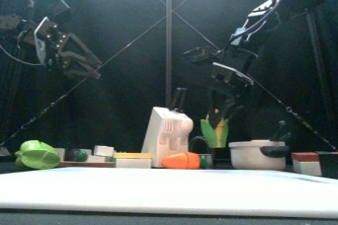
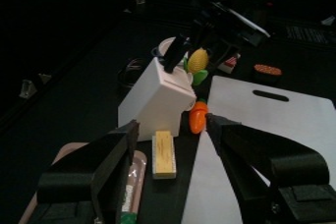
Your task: Remove corn husk
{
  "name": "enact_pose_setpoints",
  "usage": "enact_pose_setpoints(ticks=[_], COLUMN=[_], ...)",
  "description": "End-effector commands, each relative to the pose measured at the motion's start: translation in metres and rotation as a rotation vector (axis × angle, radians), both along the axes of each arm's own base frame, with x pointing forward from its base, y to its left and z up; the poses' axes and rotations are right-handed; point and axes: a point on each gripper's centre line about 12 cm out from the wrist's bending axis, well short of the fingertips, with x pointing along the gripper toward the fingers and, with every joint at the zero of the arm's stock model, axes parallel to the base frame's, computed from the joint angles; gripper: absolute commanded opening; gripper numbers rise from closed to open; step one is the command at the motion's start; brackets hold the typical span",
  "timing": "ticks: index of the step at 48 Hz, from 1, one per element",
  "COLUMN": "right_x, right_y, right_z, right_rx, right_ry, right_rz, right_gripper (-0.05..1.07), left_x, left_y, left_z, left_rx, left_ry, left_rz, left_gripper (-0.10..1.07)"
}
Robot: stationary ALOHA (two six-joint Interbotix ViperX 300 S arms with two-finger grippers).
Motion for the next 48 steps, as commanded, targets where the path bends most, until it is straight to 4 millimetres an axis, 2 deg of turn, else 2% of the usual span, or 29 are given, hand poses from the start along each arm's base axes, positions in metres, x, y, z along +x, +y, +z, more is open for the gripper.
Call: enact_pose_setpoints(ticks=[1,10,18,28,41,48], right_x=[0.007,0.012,0.018,0.029,0.036,0.037], right_y=[0.009,0.025,0.035,0.044,0.057,0.059], right_z=[0.034,0.058,0.067,0.082,0.086,0.085], right_rx=[-0.006,-0.002,0.020,0.069,0.144,0.152], right_ry=[-0.101,-0.177,-0.228,-0.322,-0.424,-0.438], right_rz=[0.027,0.074,0.109,0.144,0.199,0.213], right_gripper=[0.64,0.64,0.64,0.64,0.64,0.64], left_x=[0.002,0.006,0.014,0.034,0.072,0.088], left_y=[0.000,-0.010,-0.042,-0.076,-0.087,-0.093], left_z=[0.005,0.007,0.005,0.003,0.007,-0.003], left_rx=[0.006,0.072,0.230,0.359,0.449,0.493], left_ry=[-0.014,-0.001,0.032,0.062,0.038,0.043], left_rz=[-0.002,-0.074,-0.273,-0.474,-0.571,-0.631], left_gripper=[0.92,0.92,0.92,0.92,0.92,0.91])
